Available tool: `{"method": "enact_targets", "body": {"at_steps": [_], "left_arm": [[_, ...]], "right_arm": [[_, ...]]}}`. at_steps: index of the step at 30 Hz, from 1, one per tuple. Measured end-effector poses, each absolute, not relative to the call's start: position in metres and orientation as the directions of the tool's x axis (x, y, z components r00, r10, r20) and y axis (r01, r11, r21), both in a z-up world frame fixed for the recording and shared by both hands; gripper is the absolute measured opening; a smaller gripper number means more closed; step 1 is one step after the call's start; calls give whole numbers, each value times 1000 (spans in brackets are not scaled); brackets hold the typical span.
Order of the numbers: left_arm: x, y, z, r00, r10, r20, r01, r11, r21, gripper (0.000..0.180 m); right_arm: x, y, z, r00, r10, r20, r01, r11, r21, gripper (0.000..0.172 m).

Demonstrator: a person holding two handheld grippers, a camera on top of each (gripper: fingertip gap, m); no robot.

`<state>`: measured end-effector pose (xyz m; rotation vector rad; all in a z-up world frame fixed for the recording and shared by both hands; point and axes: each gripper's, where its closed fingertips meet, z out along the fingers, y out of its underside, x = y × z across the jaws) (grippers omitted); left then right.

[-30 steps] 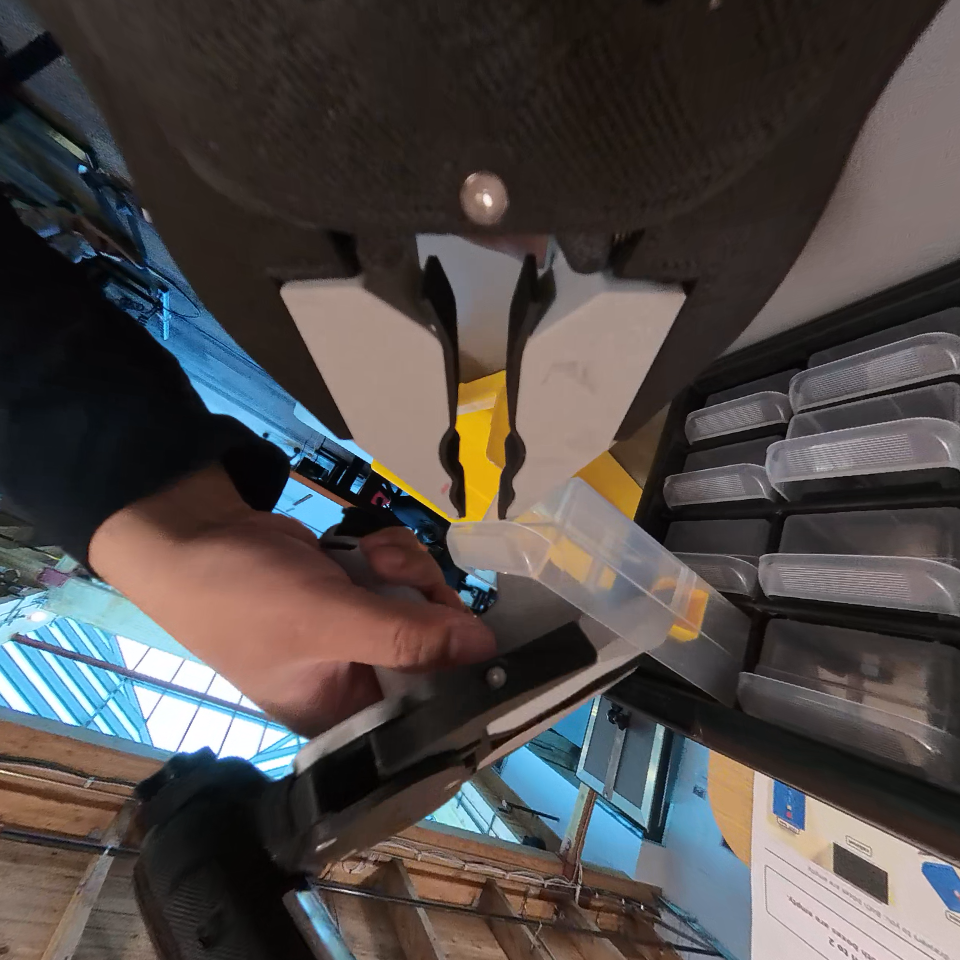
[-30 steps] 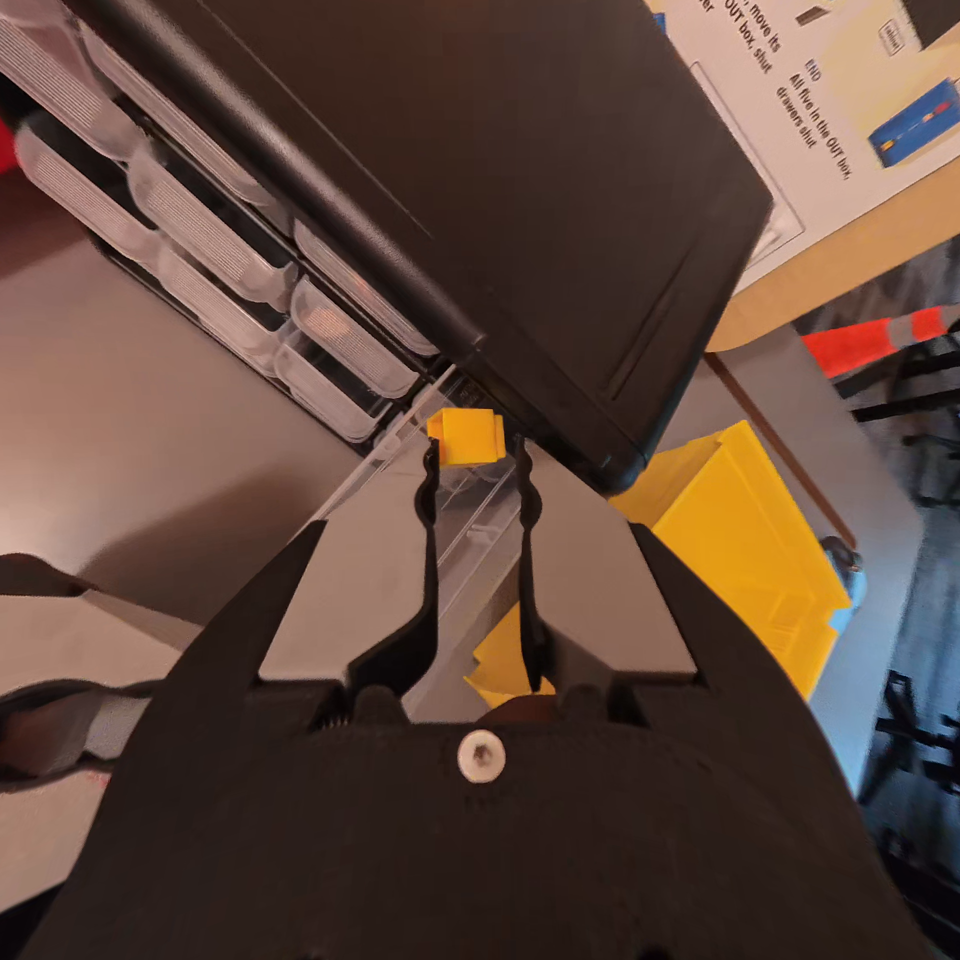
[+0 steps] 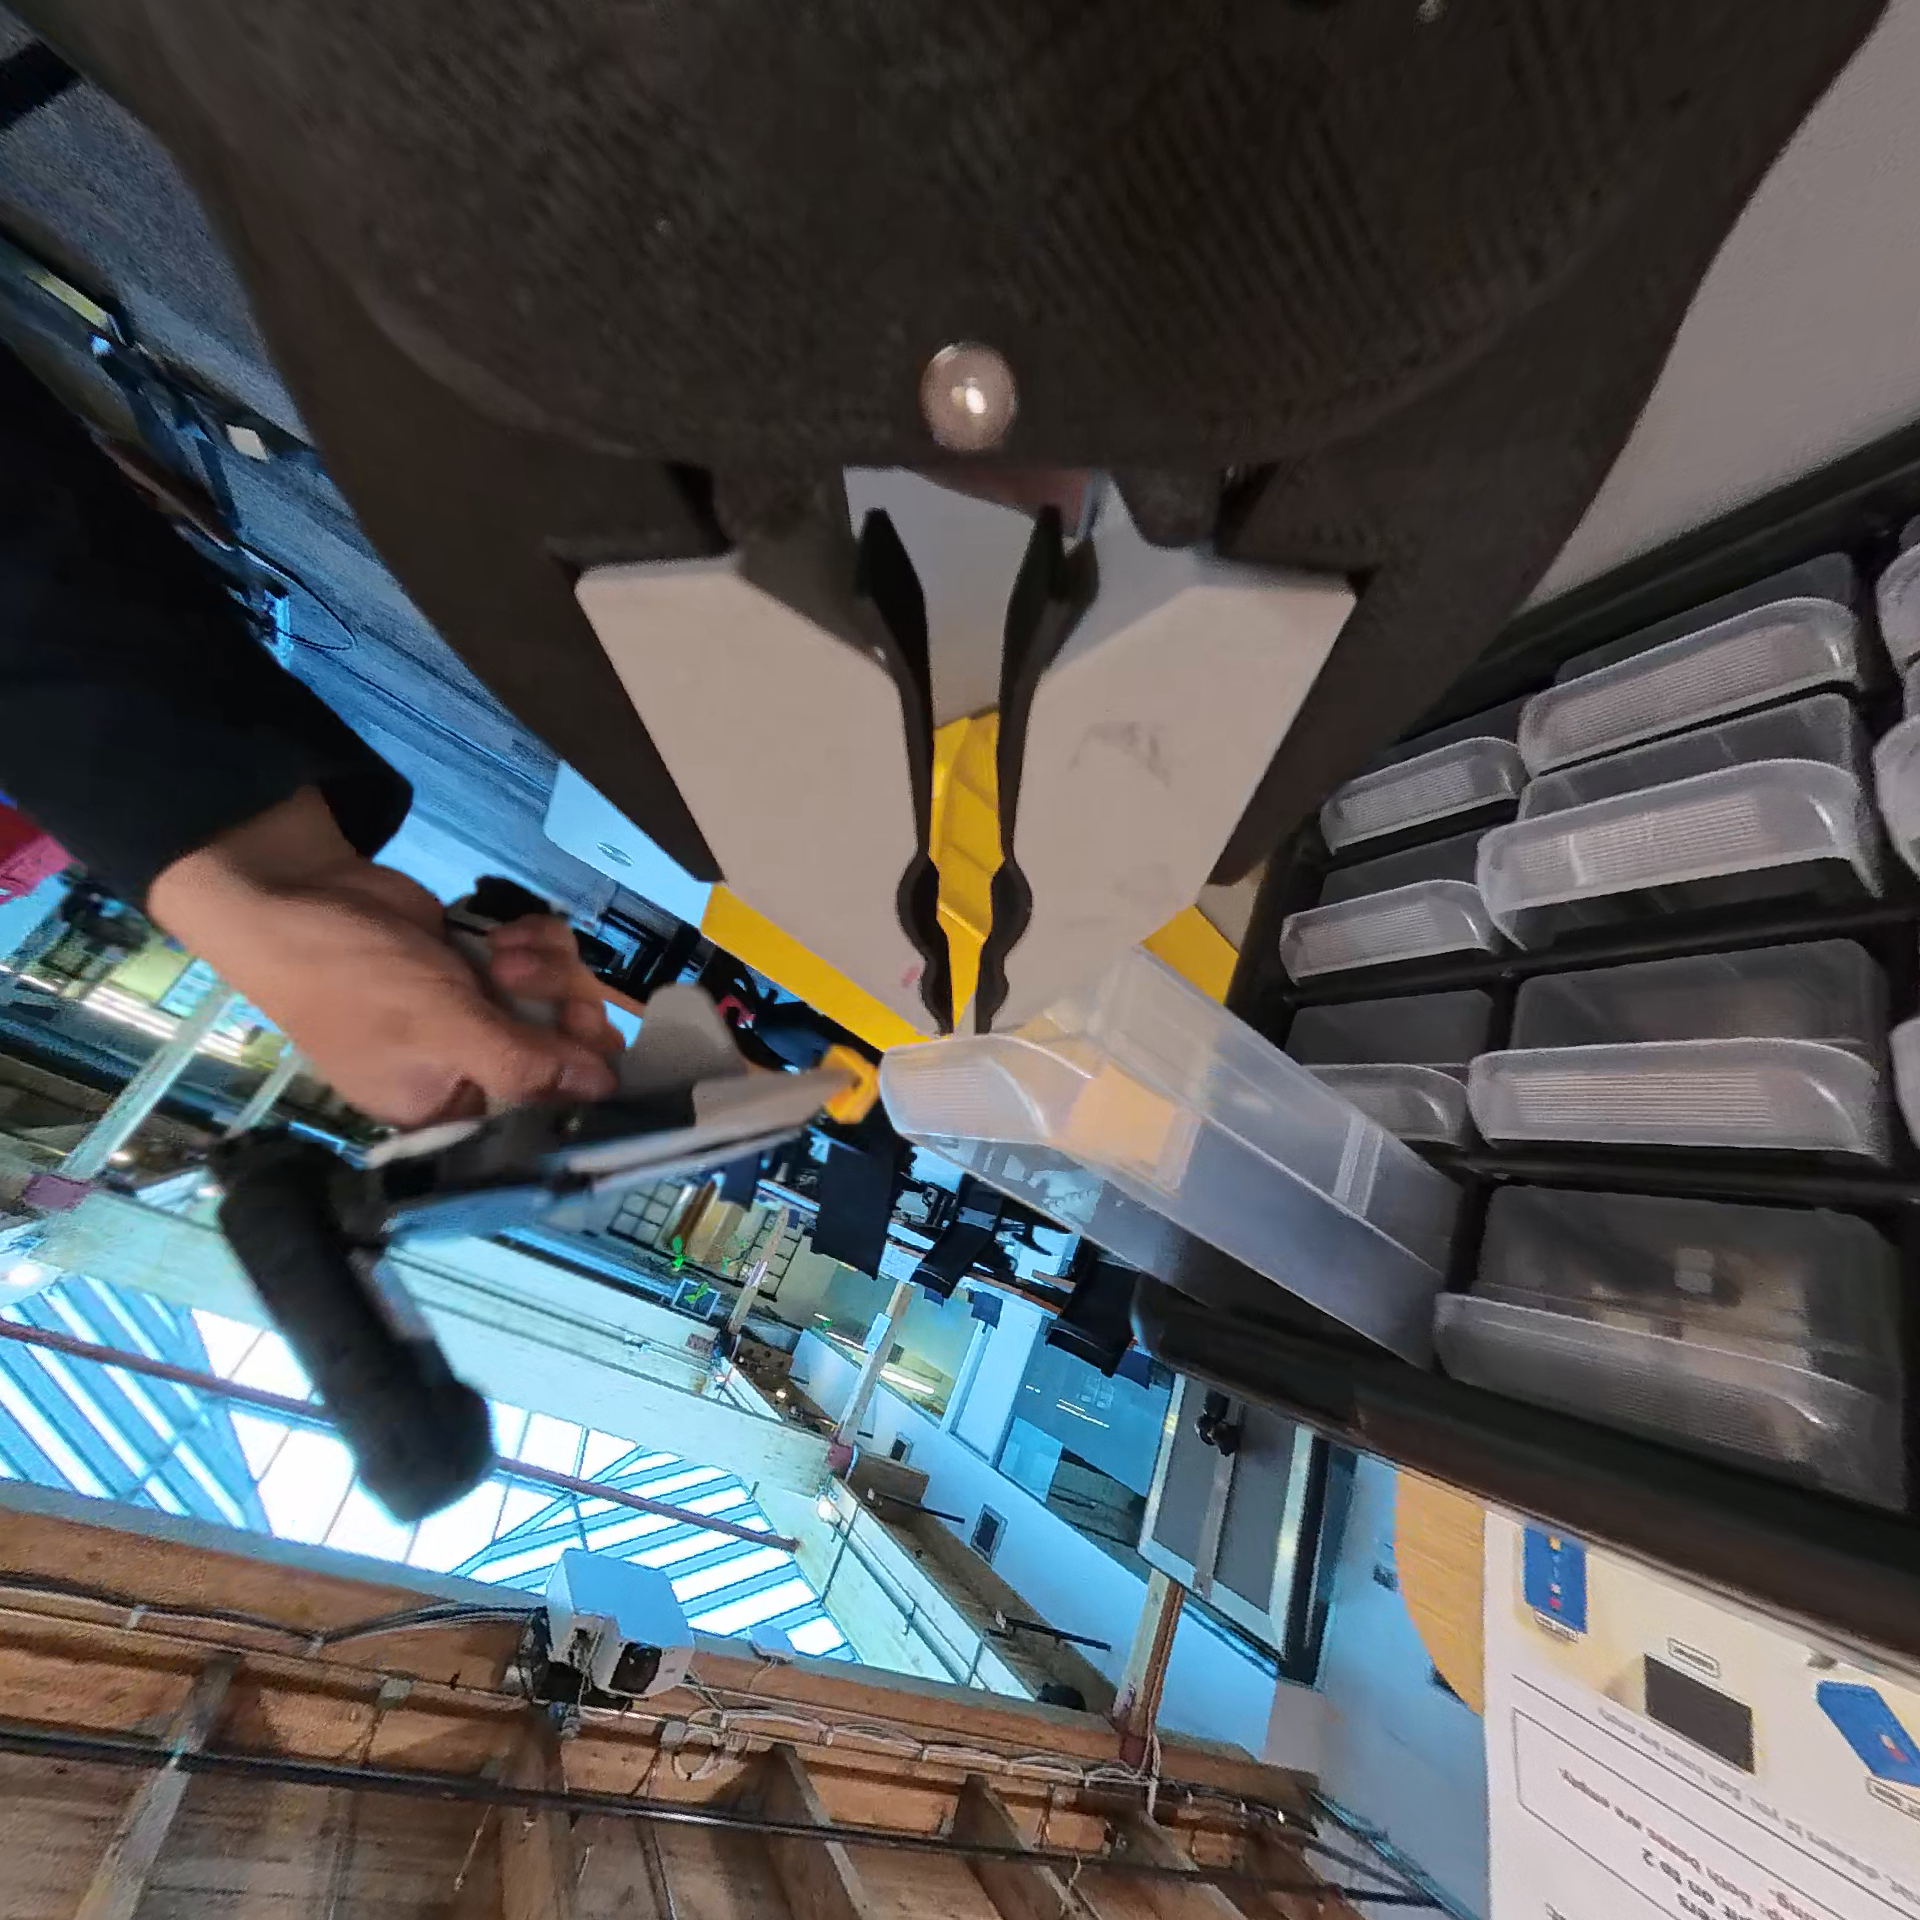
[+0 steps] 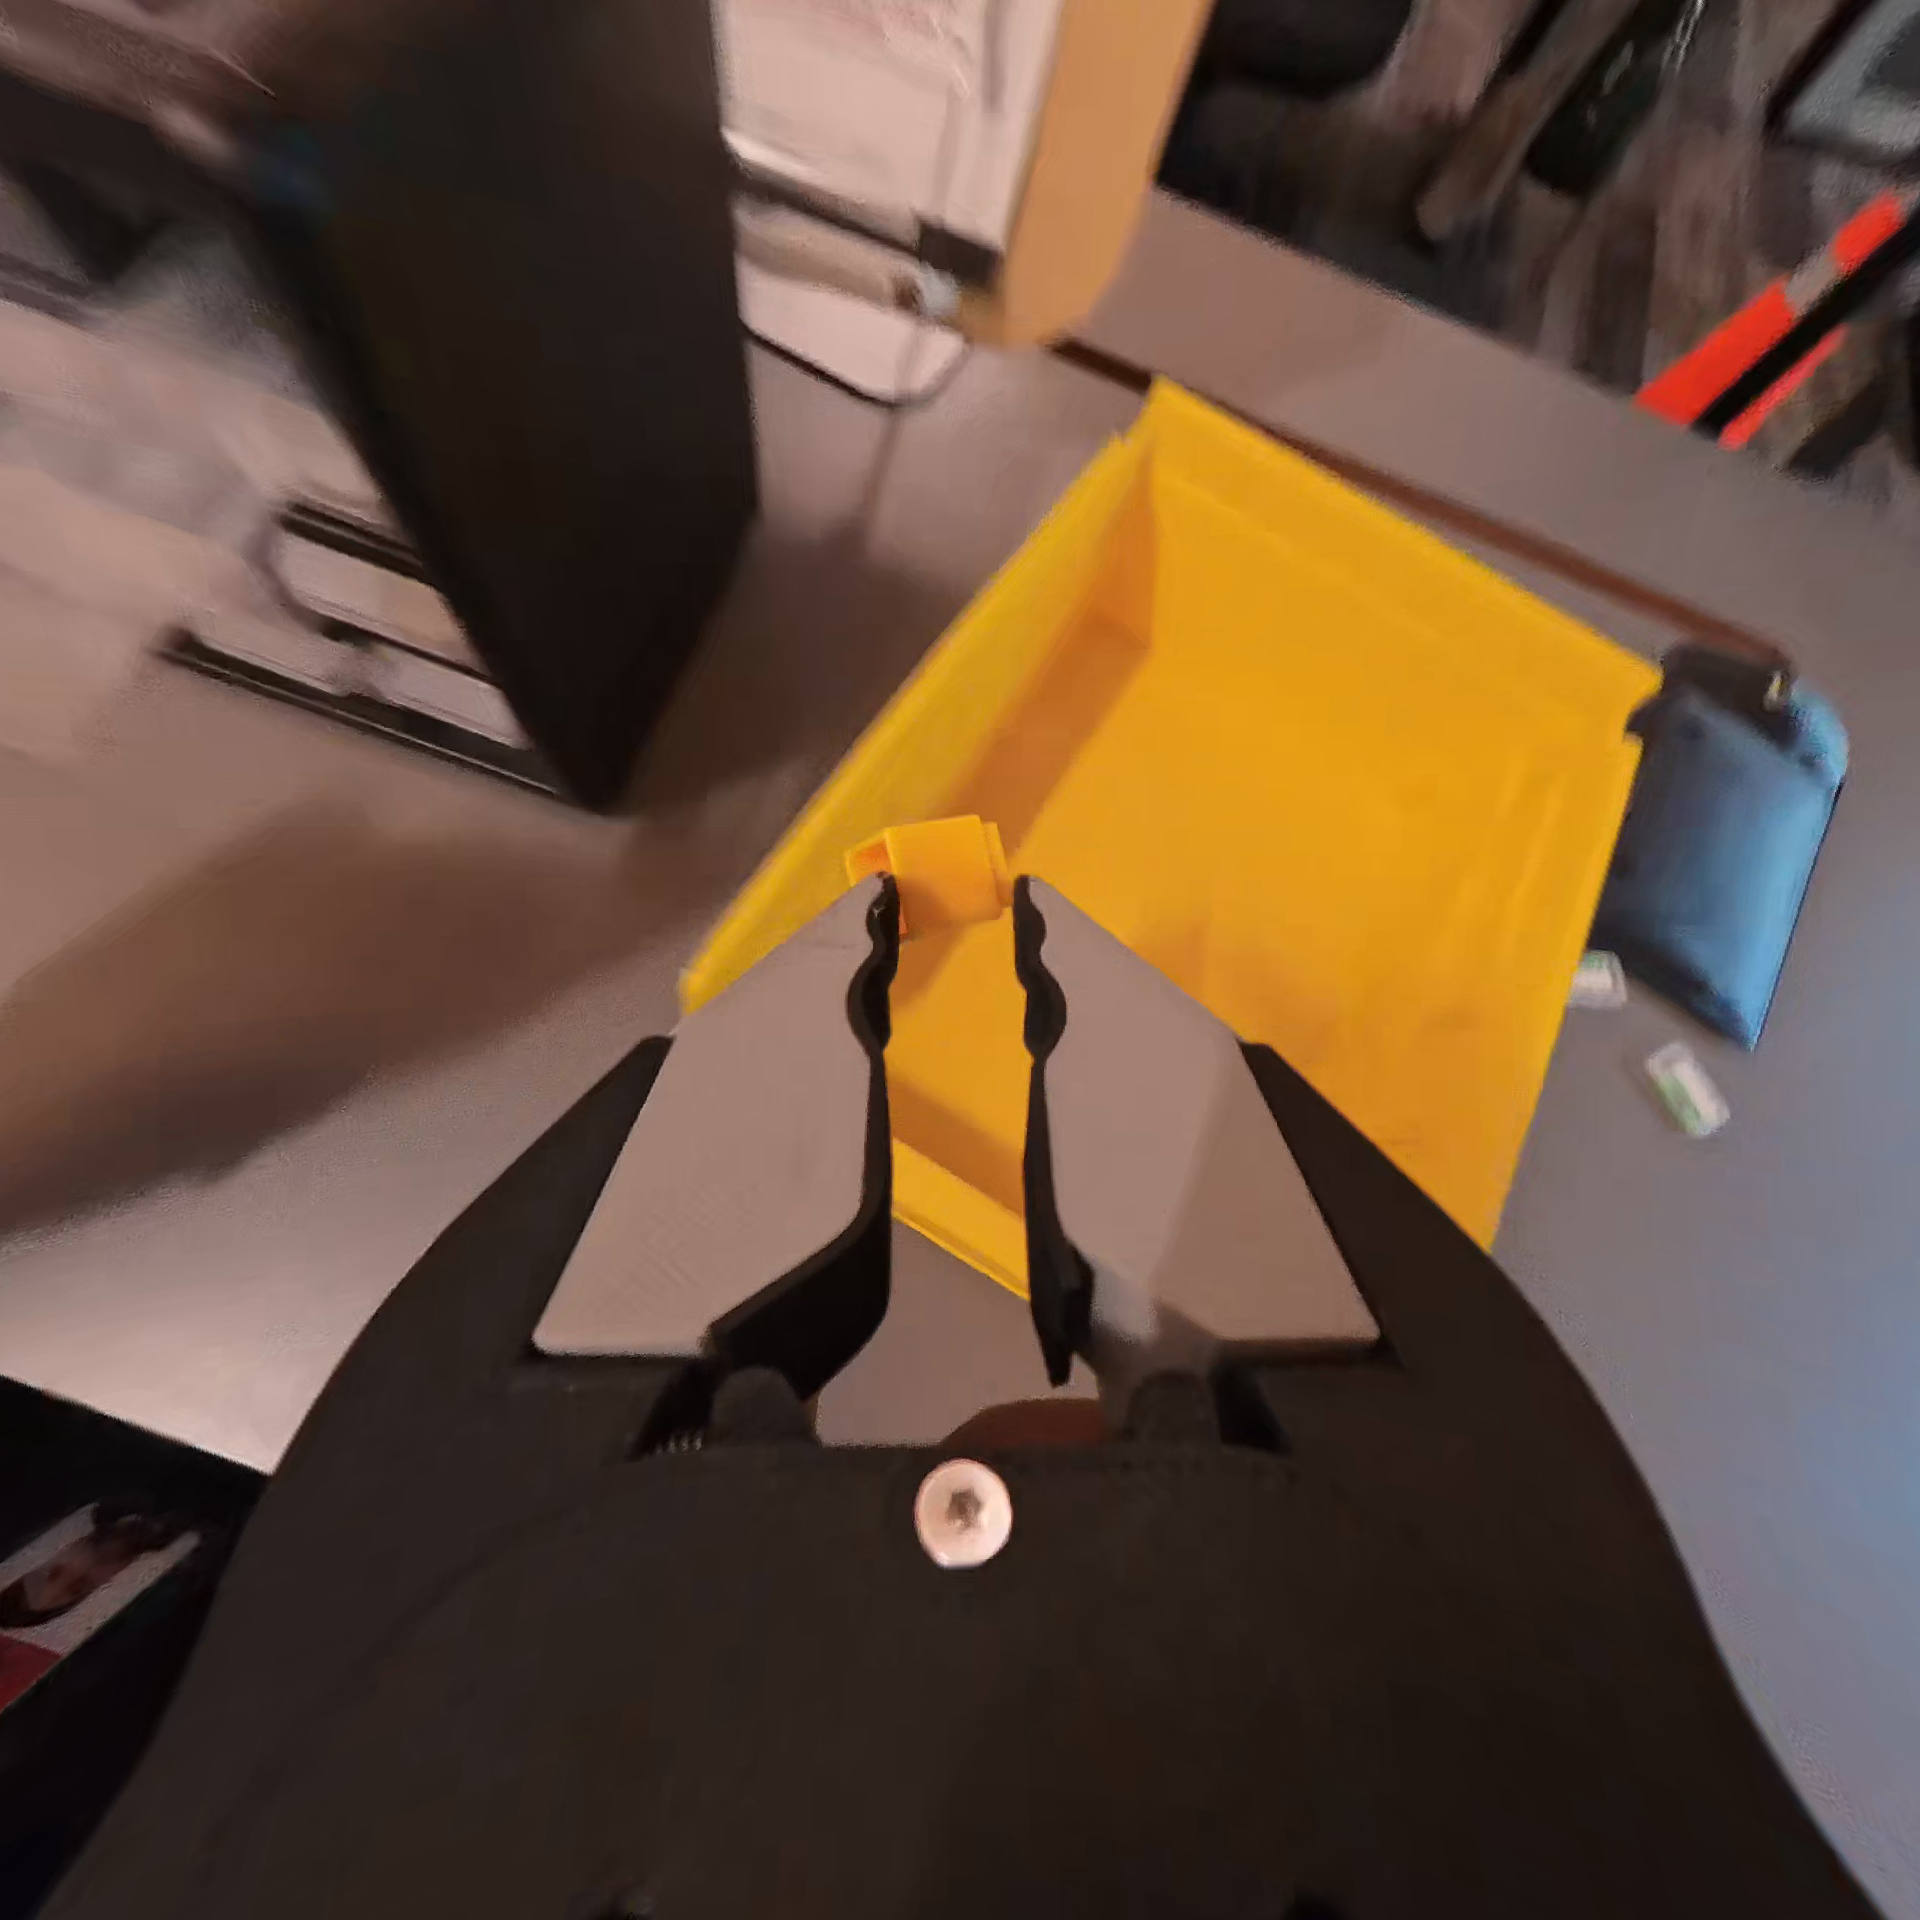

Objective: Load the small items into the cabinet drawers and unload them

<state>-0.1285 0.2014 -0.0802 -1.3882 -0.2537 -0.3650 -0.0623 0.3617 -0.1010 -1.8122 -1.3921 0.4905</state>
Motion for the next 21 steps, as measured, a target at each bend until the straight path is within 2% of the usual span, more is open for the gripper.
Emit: {"method": "enact_targets", "body": {"at_steps": [6,12,21], "left_arm": [[-146,211,-74,916,-81,392,400,149,-904,1],[-168,229,-78,920,-29,390,391,112,-914,2],[-177,231,-75,913,-30,406,407,112,-907,9]], "right_arm": [[-45,414,-171,397,914,90,697,-235,-677,19],[-59,438,-216,384,915,124,791,-256,-555,19],[-61,448,-247,359,904,231,875,-241,-419,19]]}}
